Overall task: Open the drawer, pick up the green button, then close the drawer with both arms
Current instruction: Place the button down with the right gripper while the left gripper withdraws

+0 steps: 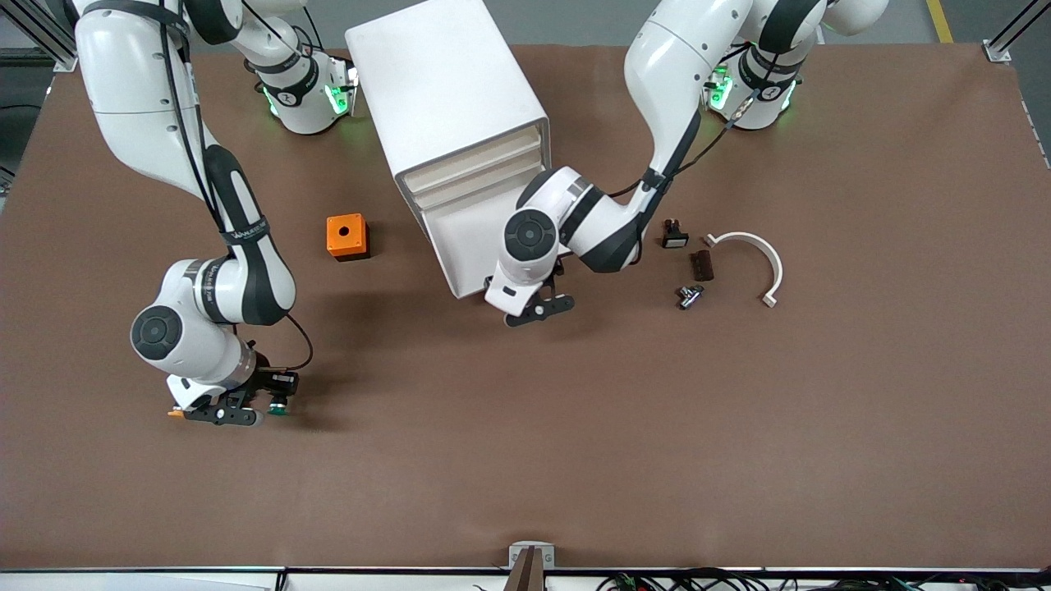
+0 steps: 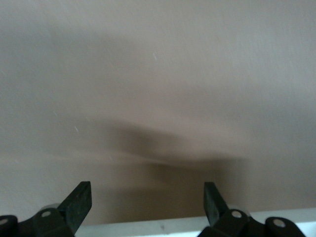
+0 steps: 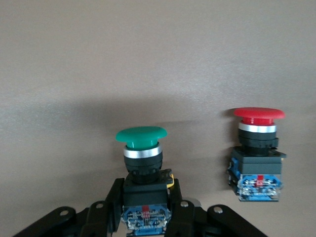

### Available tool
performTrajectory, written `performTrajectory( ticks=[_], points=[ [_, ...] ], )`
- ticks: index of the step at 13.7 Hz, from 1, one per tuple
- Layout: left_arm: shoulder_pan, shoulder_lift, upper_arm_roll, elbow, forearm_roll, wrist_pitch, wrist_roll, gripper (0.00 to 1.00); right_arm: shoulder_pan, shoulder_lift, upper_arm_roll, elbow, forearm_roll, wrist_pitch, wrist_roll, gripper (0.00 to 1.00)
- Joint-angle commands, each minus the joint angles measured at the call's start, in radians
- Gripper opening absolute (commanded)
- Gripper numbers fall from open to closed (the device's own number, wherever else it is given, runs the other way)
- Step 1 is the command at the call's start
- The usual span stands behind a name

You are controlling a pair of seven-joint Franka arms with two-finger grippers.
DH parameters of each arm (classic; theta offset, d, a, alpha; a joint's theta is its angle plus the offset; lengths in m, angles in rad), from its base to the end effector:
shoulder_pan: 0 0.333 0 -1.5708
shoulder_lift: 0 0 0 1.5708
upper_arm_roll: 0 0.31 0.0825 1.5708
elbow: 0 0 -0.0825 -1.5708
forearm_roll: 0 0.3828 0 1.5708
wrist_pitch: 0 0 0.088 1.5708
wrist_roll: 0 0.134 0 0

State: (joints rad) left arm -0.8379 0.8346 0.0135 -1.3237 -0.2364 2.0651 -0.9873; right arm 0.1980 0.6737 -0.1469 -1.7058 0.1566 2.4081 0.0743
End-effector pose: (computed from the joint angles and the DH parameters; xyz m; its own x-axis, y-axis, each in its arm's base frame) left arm 0.4783 -0.5461 0.1965 0.9395 0.2695 -0.2112 0.2791 -0.9601 0.0162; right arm 0.6733 0.0453 0.1765 0.9939 -0.1044 0.0366 -0.1037 -0.9944 -0.0204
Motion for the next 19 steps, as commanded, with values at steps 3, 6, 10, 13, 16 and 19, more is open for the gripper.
performTrajectory(
  ticks=[3,6,10,13,16,19],
  points=[
    [0.005,-0.017,-0.104,-0.045,-0.087,-0.032,-0.12,1.0,0.001,0.029,0.013,0.032,0.066,0.0,-0.008,0.0],
    [0.005,-0.015,-0.18,-0.043,-0.089,-0.046,-0.259,1.0,0.003,0.035,0.013,0.031,0.066,0.008,-0.008,0.01],
    [0.0,-0.017,-0.194,-0.043,-0.103,-0.048,-0.35,1.0,0.003,0.038,0.012,0.038,0.081,0.006,-0.002,1.0],
    [0.046,-0.032,-0.162,-0.035,-0.086,-0.046,-0.344,1.0,-0.011,0.026,0.01,0.074,0.075,-0.029,-0.018,1.0],
    [0.097,-0.09,-0.083,-0.026,0.023,-0.046,-0.34,1.0,-0.032,0.023,0.006,0.184,0.067,-0.196,-0.019,1.0],
    [0.173,-0.19,-0.017,-0.025,0.153,-0.042,-0.318,1.0,-0.077,0.017,0.006,0.285,0.006,-0.369,-0.039,1.0]
  ],
)
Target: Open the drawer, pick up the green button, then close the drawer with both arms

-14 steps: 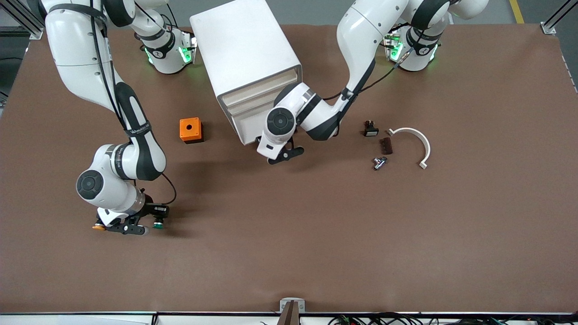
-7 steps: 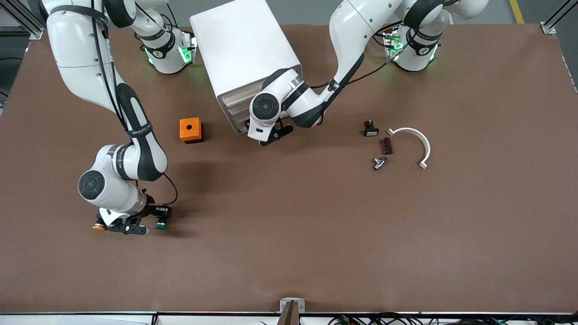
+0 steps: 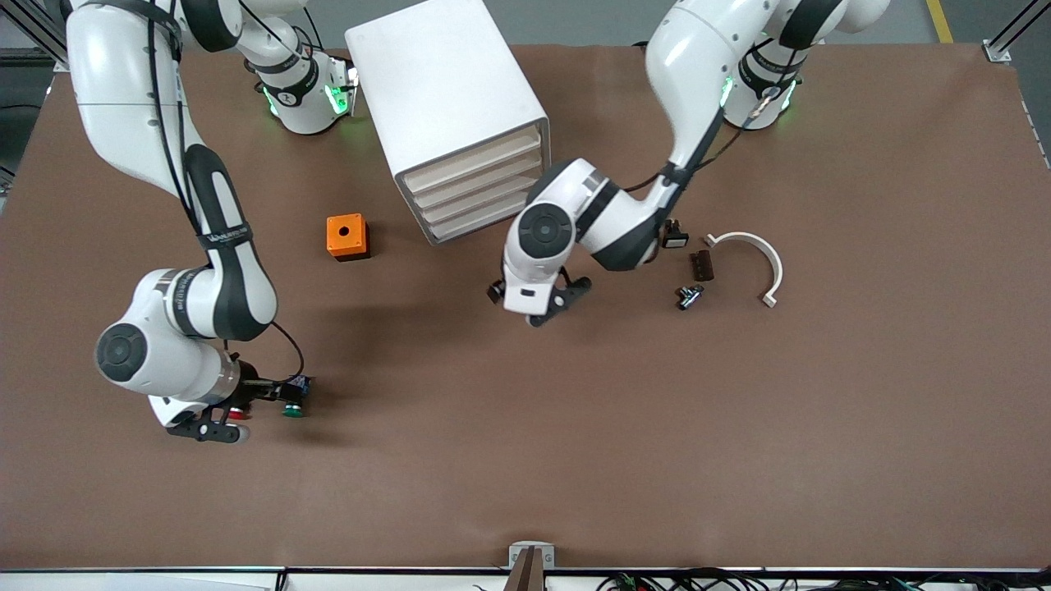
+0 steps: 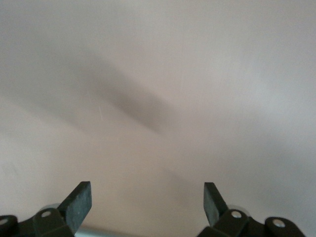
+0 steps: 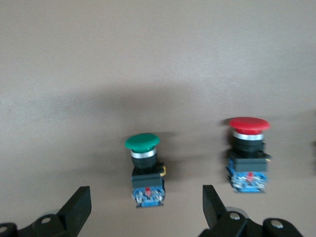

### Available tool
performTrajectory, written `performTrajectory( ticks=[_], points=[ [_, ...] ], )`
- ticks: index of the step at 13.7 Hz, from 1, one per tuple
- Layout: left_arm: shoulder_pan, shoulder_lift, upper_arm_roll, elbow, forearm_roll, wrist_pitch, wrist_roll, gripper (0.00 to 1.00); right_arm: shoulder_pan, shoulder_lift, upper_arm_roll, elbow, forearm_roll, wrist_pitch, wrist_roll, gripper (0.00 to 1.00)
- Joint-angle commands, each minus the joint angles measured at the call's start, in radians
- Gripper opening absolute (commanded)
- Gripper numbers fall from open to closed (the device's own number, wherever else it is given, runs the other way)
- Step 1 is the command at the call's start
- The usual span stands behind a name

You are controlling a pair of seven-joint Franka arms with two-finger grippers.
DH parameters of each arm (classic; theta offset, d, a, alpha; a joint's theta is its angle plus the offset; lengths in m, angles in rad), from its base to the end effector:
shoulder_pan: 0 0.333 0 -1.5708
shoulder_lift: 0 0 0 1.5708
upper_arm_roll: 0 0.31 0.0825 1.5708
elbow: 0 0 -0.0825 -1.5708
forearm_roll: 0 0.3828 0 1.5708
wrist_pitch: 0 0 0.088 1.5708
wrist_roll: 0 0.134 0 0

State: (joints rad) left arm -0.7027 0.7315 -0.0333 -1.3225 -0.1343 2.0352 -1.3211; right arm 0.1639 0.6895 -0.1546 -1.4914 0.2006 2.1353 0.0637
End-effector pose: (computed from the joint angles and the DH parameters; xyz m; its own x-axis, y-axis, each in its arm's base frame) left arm 0.5383 -0.4956 0.2693 0.7857 0.6021 -0.1420 0.6096 -0.7926 0.0120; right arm 0.7042 0.0347 0.2345 0.9906 -0.1301 -0.0421 -0.1326 -0.9891 -0.0647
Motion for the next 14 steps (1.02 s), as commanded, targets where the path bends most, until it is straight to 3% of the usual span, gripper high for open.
performTrajectory(
  ticks=[1,5,8,10,14],
  points=[
    [0.104,-0.112,0.029,-0.026,0.052,-0.012,0.069,1.0,-0.064,-0.008,0.013,0.104,-0.073,-0.173,-0.051,1.0],
    [0.254,-0.211,0.033,-0.029,0.055,-0.046,0.31,1.0,-0.157,-0.139,0.007,0.178,-0.089,-0.511,-0.163,1.0],
    [0.343,-0.274,0.035,-0.027,0.055,-0.139,0.492,1.0,-0.228,-0.165,0.007,0.333,-0.087,-0.746,-0.168,1.0],
    [0.411,-0.337,0.029,-0.027,0.05,-0.194,0.592,1.0,-0.227,-0.2,0.006,0.381,-0.128,-0.828,-0.165,1.0],
    [0.459,-0.428,0.033,-0.027,0.053,-0.279,0.735,1.0,-0.218,-0.289,0.006,0.391,-0.187,-0.833,-0.154,1.0]
  ],
)
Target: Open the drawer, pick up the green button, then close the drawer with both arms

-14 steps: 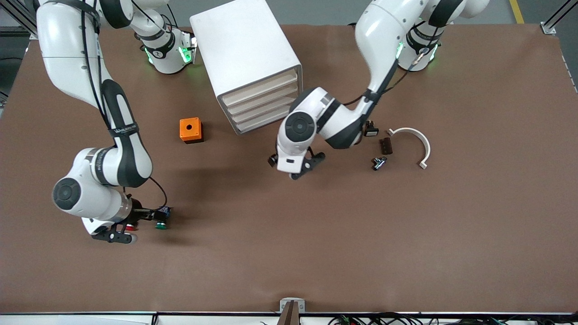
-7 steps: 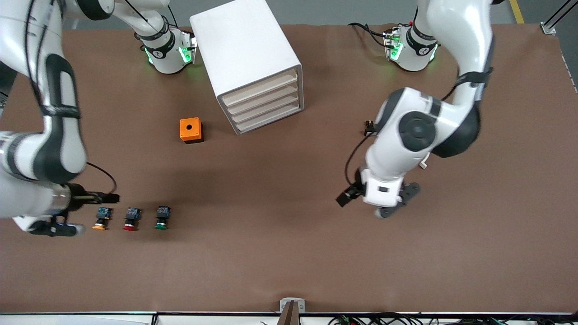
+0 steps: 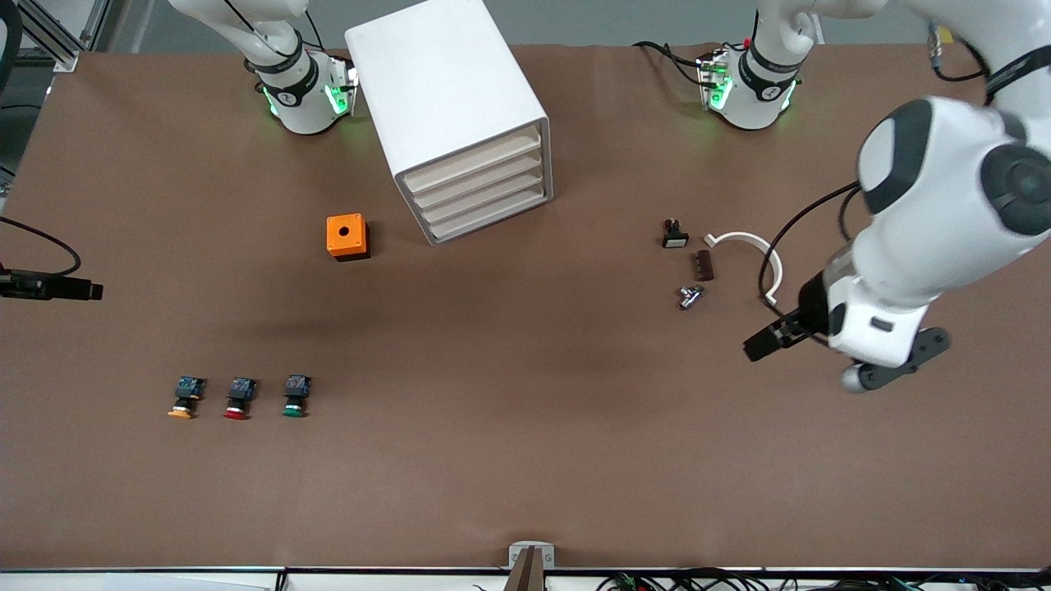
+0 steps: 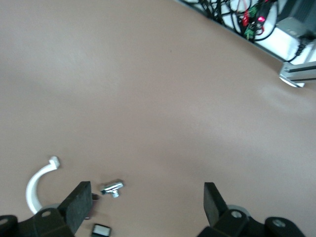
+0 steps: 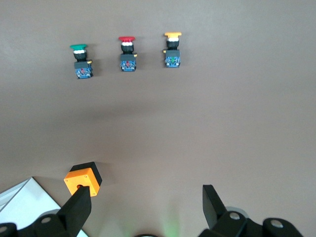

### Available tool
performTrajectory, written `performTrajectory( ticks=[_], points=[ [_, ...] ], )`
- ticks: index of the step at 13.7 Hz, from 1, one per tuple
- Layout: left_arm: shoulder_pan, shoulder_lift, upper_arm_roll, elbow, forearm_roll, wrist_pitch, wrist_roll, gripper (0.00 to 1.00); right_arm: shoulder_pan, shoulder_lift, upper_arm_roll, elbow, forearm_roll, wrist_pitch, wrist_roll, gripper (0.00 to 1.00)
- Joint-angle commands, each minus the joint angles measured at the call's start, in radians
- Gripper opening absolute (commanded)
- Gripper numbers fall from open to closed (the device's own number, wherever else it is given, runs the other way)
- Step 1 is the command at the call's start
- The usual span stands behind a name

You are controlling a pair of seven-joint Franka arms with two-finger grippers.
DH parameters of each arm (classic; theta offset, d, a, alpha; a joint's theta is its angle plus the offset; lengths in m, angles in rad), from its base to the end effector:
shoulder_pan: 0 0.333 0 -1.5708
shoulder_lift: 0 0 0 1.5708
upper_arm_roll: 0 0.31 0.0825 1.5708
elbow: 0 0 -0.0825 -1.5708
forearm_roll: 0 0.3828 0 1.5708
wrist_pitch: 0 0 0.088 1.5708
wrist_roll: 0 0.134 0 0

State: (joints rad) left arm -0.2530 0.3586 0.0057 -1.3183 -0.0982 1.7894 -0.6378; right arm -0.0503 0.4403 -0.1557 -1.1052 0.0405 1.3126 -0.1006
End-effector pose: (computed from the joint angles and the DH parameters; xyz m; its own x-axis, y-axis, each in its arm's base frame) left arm 0.6545 -0.1772 0.5131 0.9173 0.3968 0.0325 0.3887 -0.9102 0.1430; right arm 0.6330 -0.1036 0.5220 0.9695 -0.0903 -0.2277 -0.0920 -0.9958 0.0028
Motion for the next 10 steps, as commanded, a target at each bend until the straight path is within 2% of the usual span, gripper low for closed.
performTrajectory(
  ticks=[1,3,6,8,10],
  points=[
    [0.026,-0.066,-0.009,-0.032,0.018,-0.051,0.062,1.0,-0.008,-0.058,0.007,0.005,-0.027,-0.01,0.007,1.0],
    [0.07,-0.108,-0.009,-0.039,0.017,-0.122,0.181,1.0,-0.01,-0.081,0.01,0.005,-0.025,-0.013,0.005,1.0],
    [0.124,-0.177,0.013,-0.055,0.014,-0.202,0.338,1.0,-0.002,-0.172,0.019,-0.008,-0.007,-0.061,0.012,1.0],
    [0.13,-0.26,0.025,-0.125,0.015,-0.223,0.41,1.0,0.0,-0.198,0.019,-0.031,-0.007,-0.098,0.009,1.0],
    [0.133,-0.328,0.033,-0.2,0.017,-0.229,0.431,1.0,0.001,-0.264,0.018,-0.118,-0.008,-0.079,0.01,1.0]
  ],
)
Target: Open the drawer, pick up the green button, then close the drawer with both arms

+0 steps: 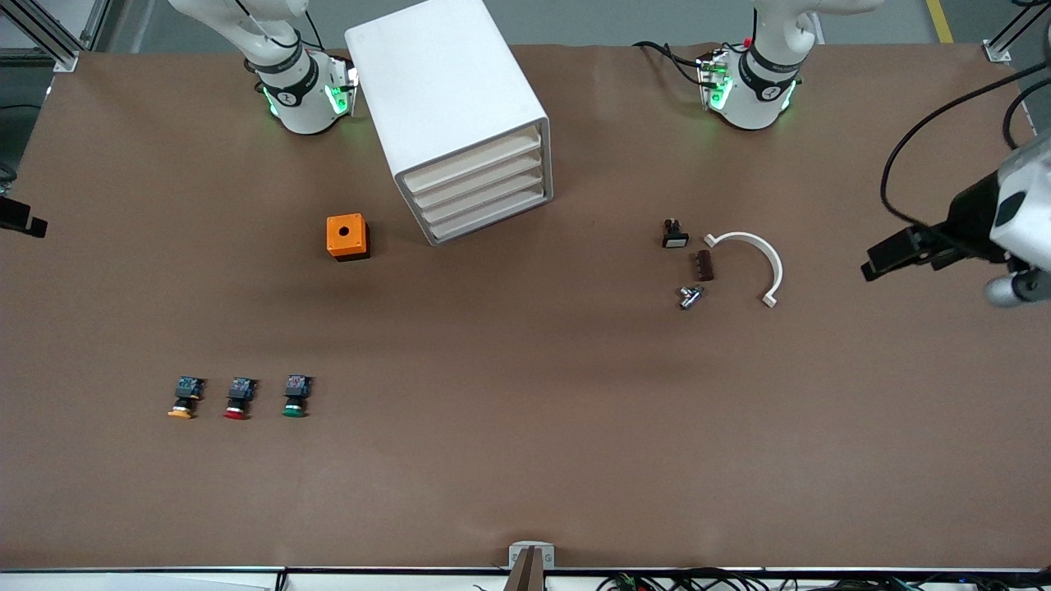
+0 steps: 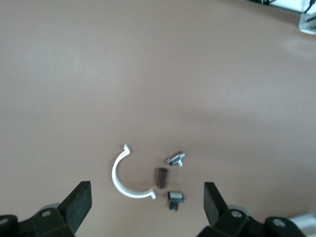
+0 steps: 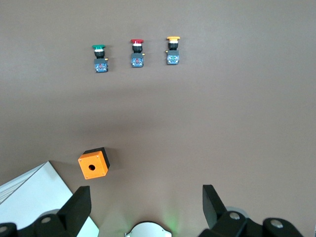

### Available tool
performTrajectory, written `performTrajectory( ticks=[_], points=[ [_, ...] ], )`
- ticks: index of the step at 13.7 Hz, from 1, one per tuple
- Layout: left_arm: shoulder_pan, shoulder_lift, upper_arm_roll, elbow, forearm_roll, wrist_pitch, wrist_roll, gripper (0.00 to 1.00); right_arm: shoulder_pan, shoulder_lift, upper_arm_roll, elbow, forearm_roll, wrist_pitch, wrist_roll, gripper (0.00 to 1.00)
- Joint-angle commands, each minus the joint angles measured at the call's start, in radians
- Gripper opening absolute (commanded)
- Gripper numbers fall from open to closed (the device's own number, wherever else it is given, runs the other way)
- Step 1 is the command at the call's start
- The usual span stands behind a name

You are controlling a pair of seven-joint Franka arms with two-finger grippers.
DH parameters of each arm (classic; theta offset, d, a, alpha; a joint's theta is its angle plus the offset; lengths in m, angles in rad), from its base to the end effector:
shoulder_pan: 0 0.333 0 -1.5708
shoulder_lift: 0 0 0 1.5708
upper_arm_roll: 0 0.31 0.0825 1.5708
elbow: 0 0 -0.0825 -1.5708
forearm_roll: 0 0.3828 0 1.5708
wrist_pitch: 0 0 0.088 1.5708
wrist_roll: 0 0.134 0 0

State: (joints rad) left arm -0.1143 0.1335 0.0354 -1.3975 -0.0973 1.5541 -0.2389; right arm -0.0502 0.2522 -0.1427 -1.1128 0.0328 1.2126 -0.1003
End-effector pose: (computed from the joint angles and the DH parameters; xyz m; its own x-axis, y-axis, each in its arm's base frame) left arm 0.5903 -0.0613 0.5956 0.9877 0.1563 0.0007 0.1555 -0.9832 0.0953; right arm 0.5736 -0.0935 0.6269 0.9856 -0.0798 -0.1491 -0.0824 -0.9965 -0.0116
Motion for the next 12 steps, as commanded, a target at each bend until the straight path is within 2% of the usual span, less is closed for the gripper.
performTrajectory(
  ticks=[1,3,5,7,11,12],
  points=[
    [-0.005,-0.124,0.003,-0.145,0.021,0.006,0.053,1.0,0.001,-0.109,0.006,-0.166,-0.001,0.051,0.01,1.0],
    [0.004,-0.164,0.001,-0.188,0.082,0.006,0.123,1.0,0.003,-0.21,0.006,-0.299,-0.001,0.123,0.01,1.0],
    [0.005,-0.19,-0.002,-0.211,0.088,0.006,0.145,1.0,0.003,-0.31,0.006,-0.411,-0.004,0.182,0.001,1.0],
    [0.004,-0.198,-0.008,-0.212,0.108,0.003,0.142,1.0,0.003,-0.362,0.006,-0.494,-0.013,0.237,-0.016,1.0],
    [0.016,-0.196,-0.04,-0.207,0.123,0.003,0.139,1.0,0.003,-0.373,0.017,-0.506,-0.045,0.249,-0.088,1.0],
    [0.015,-0.196,-0.041,-0.206,0.128,0.001,0.136,1.0,0.001,-0.373,0.041,-0.503,-0.051,0.249,-0.088,1.0]
  ],
)
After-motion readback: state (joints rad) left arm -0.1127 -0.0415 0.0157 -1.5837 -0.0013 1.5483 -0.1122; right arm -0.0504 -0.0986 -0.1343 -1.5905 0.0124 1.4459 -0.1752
